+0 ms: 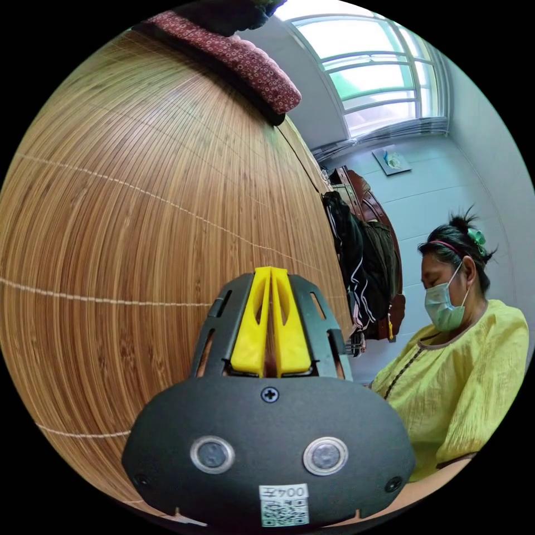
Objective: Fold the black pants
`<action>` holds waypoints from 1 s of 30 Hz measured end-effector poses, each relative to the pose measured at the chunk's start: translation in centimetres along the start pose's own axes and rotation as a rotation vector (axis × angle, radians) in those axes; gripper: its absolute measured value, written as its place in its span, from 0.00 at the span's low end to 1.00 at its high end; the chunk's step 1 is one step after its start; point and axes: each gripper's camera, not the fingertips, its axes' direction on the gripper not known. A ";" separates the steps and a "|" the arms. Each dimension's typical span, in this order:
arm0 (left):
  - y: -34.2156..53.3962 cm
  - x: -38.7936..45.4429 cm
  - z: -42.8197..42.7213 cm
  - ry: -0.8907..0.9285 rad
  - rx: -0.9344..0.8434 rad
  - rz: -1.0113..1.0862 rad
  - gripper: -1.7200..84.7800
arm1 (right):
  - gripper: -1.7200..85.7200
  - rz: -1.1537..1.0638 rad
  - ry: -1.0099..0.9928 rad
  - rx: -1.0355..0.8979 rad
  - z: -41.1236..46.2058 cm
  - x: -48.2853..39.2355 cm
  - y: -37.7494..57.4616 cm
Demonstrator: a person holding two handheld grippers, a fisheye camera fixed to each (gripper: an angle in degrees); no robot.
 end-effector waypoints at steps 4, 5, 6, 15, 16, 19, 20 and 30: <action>0.3 0.5 -0.5 -0.016 0.007 0.000 0.02 | 0.01 -0.060 0.044 -0.036 -0.2 -0.1 1.1; 0.4 0.7 -0.7 -0.021 0.008 0.001 0.02 | 0.01 -0.060 0.044 -0.023 -0.5 -0.1 1.5; 0.6 0.9 -0.9 -0.023 0.010 0.002 0.02 | 0.01 -0.056 0.053 -0.007 -1.1 -0.1 2.4; 1.3 2.2 -2.1 -0.009 0.015 -0.001 0.02 | 0.01 0.029 0.254 0.148 -6.0 -3.6 9.7; 1.3 2.3 -2.2 -0.006 0.015 -0.001 0.02 | 0.01 0.022 0.297 0.162 -6.3 -4.9 10.4; 1.5 2.8 -2.6 0.009 0.010 -0.004 0.02 | 0.01 0.002 0.401 0.196 -6.2 -8.4 11.9; 1.6 3.0 -2.8 0.016 0.008 -0.006 0.02 | 0.01 -0.007 0.425 0.209 -6.1 -9.1 12.2; 4.6 9.9 -4.5 -0.099 0.028 0.094 0.02 | 0.01 -0.126 0.824 0.503 -0.6 -20.8 14.1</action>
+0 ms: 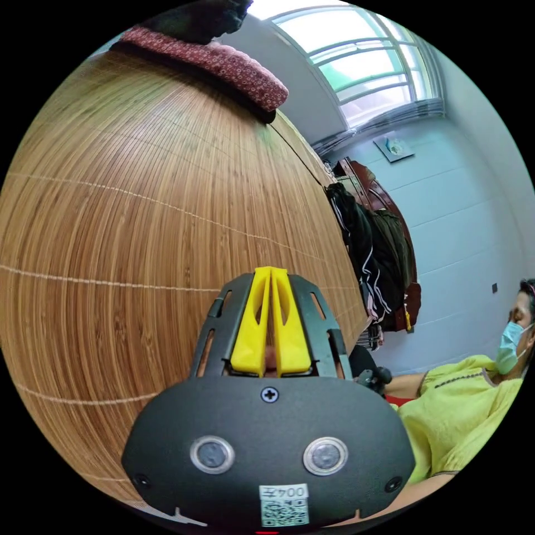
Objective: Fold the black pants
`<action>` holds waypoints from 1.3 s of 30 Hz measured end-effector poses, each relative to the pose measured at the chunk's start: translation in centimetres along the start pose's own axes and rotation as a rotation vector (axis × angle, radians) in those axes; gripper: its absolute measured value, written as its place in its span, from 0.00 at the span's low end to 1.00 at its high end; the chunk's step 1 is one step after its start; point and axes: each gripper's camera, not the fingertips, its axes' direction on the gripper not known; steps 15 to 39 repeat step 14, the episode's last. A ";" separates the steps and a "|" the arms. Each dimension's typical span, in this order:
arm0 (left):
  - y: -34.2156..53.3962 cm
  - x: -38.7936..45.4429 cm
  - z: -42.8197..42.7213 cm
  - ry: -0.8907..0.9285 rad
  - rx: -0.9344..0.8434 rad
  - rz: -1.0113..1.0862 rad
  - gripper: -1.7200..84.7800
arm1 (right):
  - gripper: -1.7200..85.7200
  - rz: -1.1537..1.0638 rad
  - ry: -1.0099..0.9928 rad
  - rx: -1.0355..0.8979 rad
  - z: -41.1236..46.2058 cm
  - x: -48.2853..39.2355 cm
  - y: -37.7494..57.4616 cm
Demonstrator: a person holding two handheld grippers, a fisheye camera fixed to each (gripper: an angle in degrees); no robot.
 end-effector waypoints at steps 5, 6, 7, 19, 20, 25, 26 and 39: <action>4.3 9.1 -0.8 0.021 0.035 0.155 0.02 | 0.02 0.221 0.260 0.450 -7.3 -8.5 4.0; 5.8 12.1 -0.5 -0.043 0.033 0.230 0.02 | 0.02 0.284 0.404 0.594 -9.5 -11.2 6.2; 6.7 13.6 -0.2 -0.082 0.030 0.269 0.02 | 0.03 0.359 0.592 0.724 -11.3 -14.0 8.5; 12.1 25.1 5.6 -0.469 0.006 0.562 0.03 | 0.21 0.496 1.197 0.867 -17.2 -22.5 17.2; 12.1 25.1 5.6 -0.469 0.006 0.562 0.03 | 0.21 0.496 1.197 0.867 -17.2 -22.5 17.2; 12.1 25.1 5.6 -0.469 0.006 0.562 0.03 | 0.21 0.496 1.197 0.867 -17.2 -22.5 17.2; 12.1 25.1 5.6 -0.469 0.006 0.562 0.03 | 0.21 0.496 1.197 0.867 -17.2 -22.5 17.2; 12.1 25.1 5.6 -0.469 0.006 0.562 0.03 | 0.21 0.496 1.197 0.867 -17.2 -22.5 17.2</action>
